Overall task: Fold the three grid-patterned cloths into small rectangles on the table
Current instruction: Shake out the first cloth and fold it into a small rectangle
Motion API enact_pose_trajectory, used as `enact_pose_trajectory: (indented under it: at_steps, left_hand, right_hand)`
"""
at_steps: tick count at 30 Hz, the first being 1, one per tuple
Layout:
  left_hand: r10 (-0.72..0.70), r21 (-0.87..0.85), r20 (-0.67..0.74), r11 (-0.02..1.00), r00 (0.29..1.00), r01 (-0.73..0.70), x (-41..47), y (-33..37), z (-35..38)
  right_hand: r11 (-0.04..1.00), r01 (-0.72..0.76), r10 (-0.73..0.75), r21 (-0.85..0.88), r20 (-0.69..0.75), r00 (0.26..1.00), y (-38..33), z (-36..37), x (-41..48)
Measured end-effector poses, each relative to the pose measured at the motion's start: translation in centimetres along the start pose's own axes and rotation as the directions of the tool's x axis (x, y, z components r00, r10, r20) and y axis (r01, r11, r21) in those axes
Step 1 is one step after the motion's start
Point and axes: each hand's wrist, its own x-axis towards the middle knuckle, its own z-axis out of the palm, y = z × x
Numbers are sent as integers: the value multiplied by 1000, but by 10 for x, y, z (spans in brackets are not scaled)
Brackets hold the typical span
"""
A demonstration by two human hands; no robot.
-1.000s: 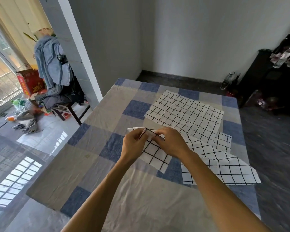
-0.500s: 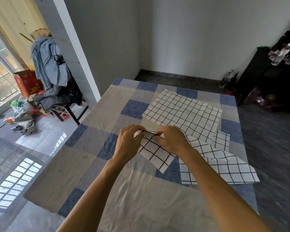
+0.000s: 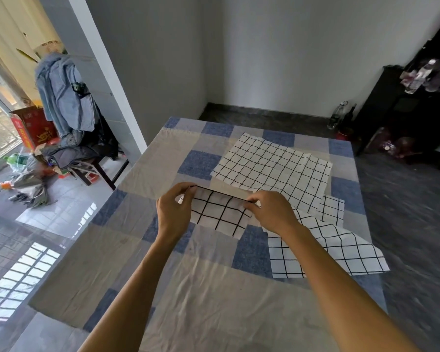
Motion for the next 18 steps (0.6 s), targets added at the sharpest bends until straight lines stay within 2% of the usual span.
enact_pose_trajectory:
  at_steps: [7,10,14,18]
  left_hand:
    - [-33,-38,-20,999,999,32,6,-2,2]
    - [-40,-66,-9,997,999,39,5,-1,4]
    - [-43,-69,-9,997,999,42,3,-3,7]
    - [-68,-36,-21,997,997,67,4,-10,8]
  right_hand:
    - [980,-52,66,193,-66,996,4,9,6]
    - [954,-125,159,271,-106,982,3,11,8]
    - [925,-215,260,313,-109,959,5,12,11]
    - [914,-227,280,336,-120,952,6,12,14]
